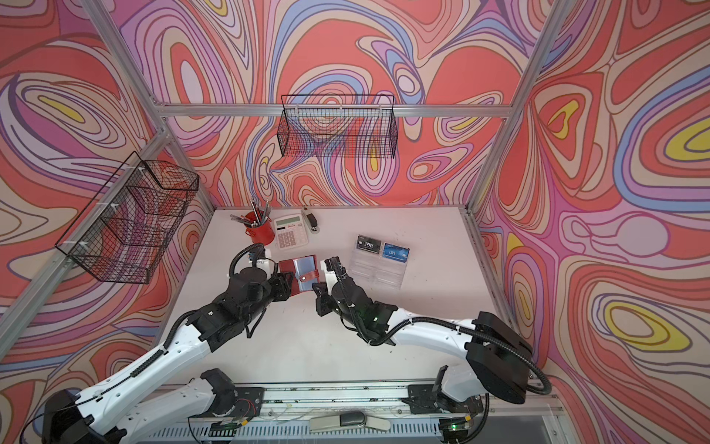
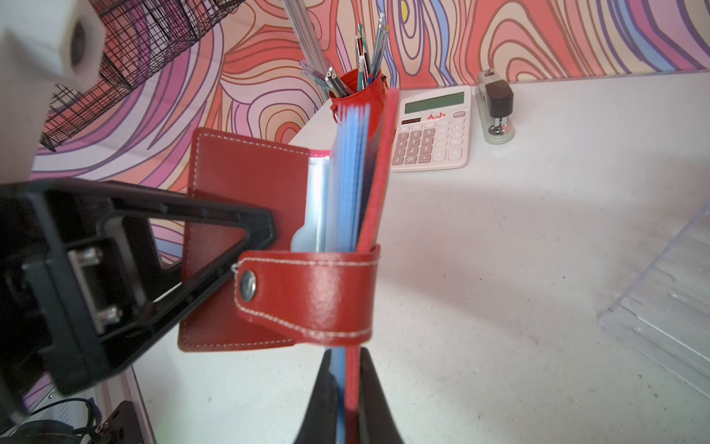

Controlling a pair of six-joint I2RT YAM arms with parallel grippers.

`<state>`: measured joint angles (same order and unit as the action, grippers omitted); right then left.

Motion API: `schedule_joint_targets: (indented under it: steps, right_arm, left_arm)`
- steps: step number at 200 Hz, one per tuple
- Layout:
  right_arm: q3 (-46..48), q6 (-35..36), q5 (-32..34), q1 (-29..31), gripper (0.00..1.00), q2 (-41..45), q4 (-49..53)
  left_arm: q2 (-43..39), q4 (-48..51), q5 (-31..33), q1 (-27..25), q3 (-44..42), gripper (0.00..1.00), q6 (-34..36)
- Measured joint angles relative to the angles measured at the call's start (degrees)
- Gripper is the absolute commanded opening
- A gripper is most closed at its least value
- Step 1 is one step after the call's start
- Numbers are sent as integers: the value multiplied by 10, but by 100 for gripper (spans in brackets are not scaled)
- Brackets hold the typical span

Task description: Put the credit cards into the card holder

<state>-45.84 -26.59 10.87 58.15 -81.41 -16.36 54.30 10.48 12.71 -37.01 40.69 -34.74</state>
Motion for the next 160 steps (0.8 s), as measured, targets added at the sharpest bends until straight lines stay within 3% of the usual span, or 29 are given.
schedule_joint_targets:
  steps: [37,62,105,160]
  right_arm:
    - [1,0,-1,0,0,0,-4]
    - [1,0,-2,0,0,0,-7]
    - [-2,-15,-3,0,0,0,5]
    - [-33,-153,-39,4,0,0,109]
  left_arm:
    - [0,-24,-38,12,-14,10,-3]
    - [0,-28,-51,18,-15,0,-10]
    - [8,-1,-63,33,-7,0,-44]
    - [8,130,-122,41,47,0,-73]
